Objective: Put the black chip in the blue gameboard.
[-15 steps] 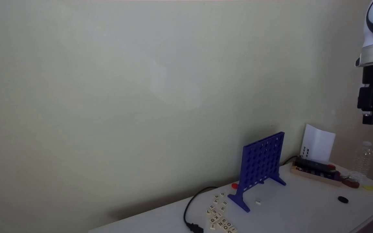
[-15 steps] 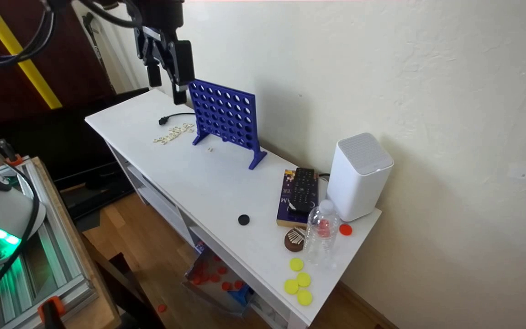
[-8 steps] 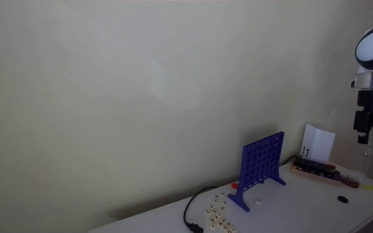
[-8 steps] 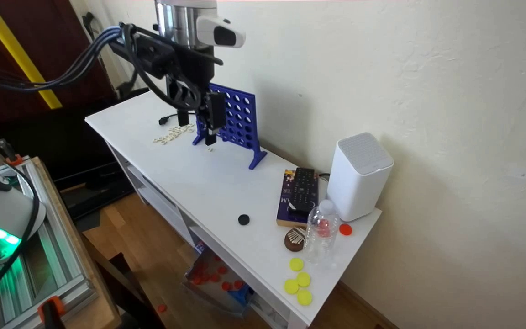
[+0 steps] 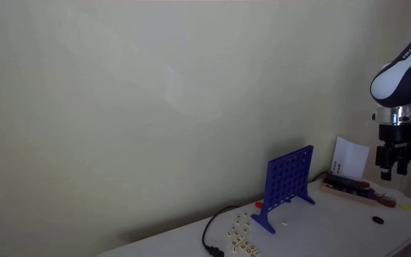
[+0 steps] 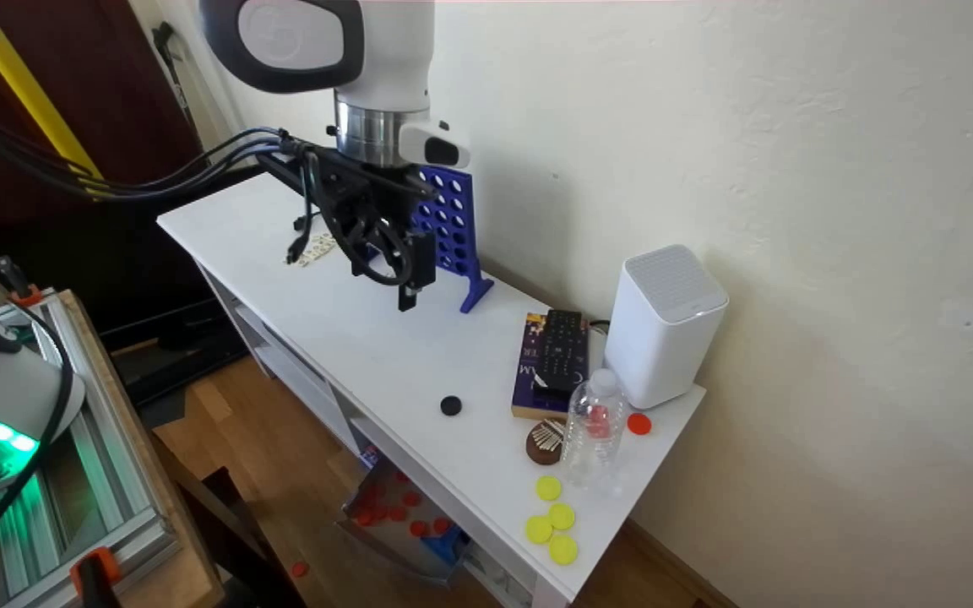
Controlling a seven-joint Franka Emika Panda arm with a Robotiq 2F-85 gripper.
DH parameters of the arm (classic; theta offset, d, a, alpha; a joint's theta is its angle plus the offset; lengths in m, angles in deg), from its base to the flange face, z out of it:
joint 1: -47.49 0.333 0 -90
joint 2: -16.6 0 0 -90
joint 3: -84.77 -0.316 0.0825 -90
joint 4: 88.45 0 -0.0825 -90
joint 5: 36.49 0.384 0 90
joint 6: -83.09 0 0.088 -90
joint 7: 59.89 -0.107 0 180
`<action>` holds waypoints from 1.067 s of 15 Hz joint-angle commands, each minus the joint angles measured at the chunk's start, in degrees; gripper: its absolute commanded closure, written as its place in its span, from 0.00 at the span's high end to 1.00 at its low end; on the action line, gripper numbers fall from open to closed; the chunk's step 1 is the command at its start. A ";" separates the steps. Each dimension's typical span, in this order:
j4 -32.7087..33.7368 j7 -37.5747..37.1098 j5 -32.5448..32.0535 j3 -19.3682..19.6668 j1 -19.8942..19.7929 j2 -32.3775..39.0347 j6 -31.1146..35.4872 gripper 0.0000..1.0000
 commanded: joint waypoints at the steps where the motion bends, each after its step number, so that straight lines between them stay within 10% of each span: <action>1: 0.05 -0.26 -0.31 -1.31 -1.31 -0.19 -0.11 1.00; 16: 6.66 -1.65 -4.69 -3.21 -2.57 19.80 10.97 1.00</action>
